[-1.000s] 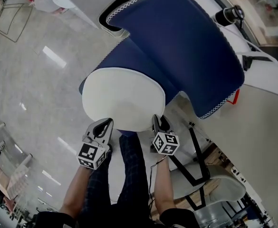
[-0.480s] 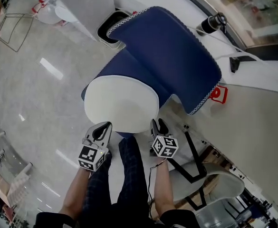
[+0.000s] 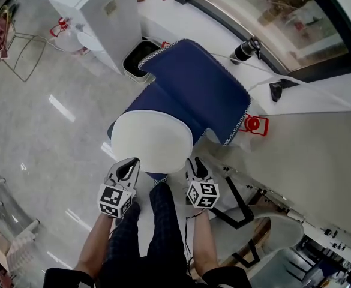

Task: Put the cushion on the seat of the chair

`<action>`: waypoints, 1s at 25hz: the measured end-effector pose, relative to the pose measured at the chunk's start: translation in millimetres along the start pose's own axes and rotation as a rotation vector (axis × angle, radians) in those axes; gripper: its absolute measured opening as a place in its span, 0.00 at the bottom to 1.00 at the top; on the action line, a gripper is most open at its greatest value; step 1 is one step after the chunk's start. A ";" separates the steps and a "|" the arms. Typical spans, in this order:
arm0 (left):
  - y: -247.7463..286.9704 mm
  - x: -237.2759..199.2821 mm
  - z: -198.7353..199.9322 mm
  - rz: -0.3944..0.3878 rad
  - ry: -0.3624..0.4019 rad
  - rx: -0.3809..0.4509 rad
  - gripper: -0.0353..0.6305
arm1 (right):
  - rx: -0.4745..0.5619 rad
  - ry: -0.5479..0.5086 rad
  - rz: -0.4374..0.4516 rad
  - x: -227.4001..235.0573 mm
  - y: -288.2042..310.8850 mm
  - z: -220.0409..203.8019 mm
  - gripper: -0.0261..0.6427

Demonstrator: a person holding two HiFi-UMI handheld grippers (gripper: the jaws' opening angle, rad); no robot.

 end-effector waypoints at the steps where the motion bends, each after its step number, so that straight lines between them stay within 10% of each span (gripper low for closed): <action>1: -10.0 -2.7 8.5 -0.003 0.004 0.011 0.09 | 0.011 -0.008 -0.001 -11.8 -8.0 7.3 0.28; 25: -223.8 49.8 127.9 -0.002 0.124 0.194 0.09 | 0.263 -0.163 0.082 -182.4 -216.5 111.8 0.17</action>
Point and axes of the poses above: the fingertips, and each gripper's own axes: y forward along the fingers, x to its right, z out of its top, the point moved 10 cm from there along -y, backward along the fingers, and after that the axes turned 2 degrees about y, right-handed, at the moved point
